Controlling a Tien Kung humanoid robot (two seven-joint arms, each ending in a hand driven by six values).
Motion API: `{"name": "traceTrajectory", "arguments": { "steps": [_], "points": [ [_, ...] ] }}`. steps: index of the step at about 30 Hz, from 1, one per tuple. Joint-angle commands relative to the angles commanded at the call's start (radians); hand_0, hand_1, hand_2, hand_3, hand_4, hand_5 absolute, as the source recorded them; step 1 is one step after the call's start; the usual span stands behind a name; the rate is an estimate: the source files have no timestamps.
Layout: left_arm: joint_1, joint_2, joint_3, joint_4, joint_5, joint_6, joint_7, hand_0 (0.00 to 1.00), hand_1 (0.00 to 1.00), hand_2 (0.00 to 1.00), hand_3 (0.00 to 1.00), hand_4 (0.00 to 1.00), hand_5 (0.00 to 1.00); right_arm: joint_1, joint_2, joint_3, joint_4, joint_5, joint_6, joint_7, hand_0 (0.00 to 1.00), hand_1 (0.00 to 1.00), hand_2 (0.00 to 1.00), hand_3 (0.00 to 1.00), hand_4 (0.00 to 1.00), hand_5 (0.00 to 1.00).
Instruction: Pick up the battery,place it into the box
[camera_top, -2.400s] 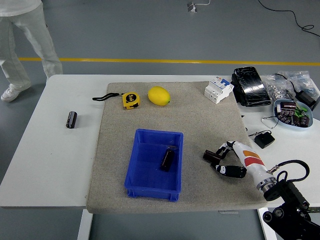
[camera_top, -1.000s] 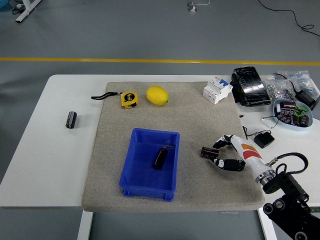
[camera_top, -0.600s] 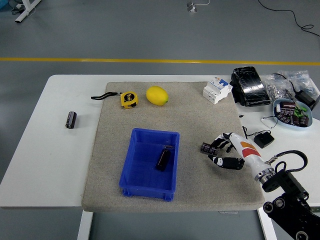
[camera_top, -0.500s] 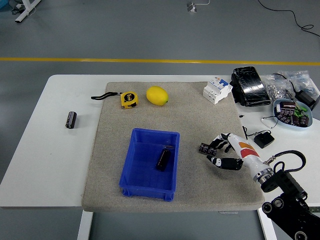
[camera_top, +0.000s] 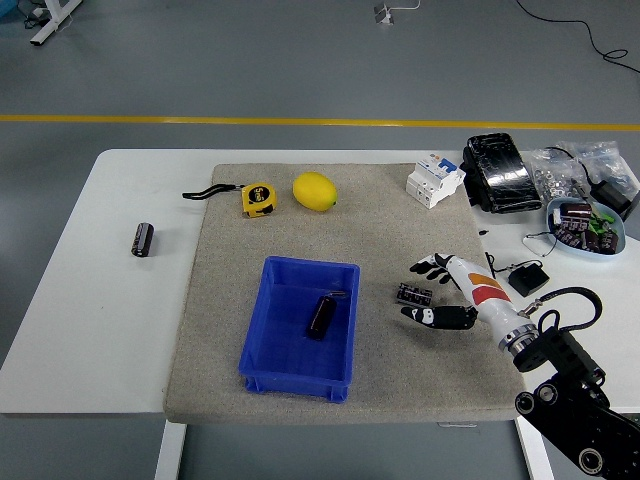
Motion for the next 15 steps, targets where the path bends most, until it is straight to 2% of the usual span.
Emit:
{"name": "traceTrajectory", "arguments": {
  "steps": [8,9,14,15],
  "points": [
    [-0.007,-0.001,0.002,-0.001,0.005,-0.002,0.001,0.737,0.674,0.702,0.63,0.676,0.636,0.008,0.029,0.0,-0.041,0.016,-0.027,0.012,0.55,0.594,0.639,0.626,0.968,0.242],
    [-0.007,-0.001,0.003,-0.001,0.004,-0.002,0.0,0.737,0.674,0.703,0.63,0.674,0.635,0.009,0.033,0.0,-0.049,0.019,-0.033,0.014,0.474,0.546,0.583,0.571,0.933,0.231],
    [-0.008,-0.002,0.006,-0.002,0.003,-0.003,0.0,0.737,0.674,0.703,0.63,0.674,0.635,0.017,0.052,-0.004,-0.094,0.033,-0.049,0.024,0.474,0.546,0.583,0.571,0.933,0.231],
    [-0.008,-0.002,0.007,-0.003,0.003,-0.004,0.0,0.737,0.675,0.703,0.629,0.675,0.635,0.019,0.056,-0.007,-0.103,0.037,-0.051,0.027,0.438,0.514,0.533,0.536,0.896,0.202]
  ]
}}
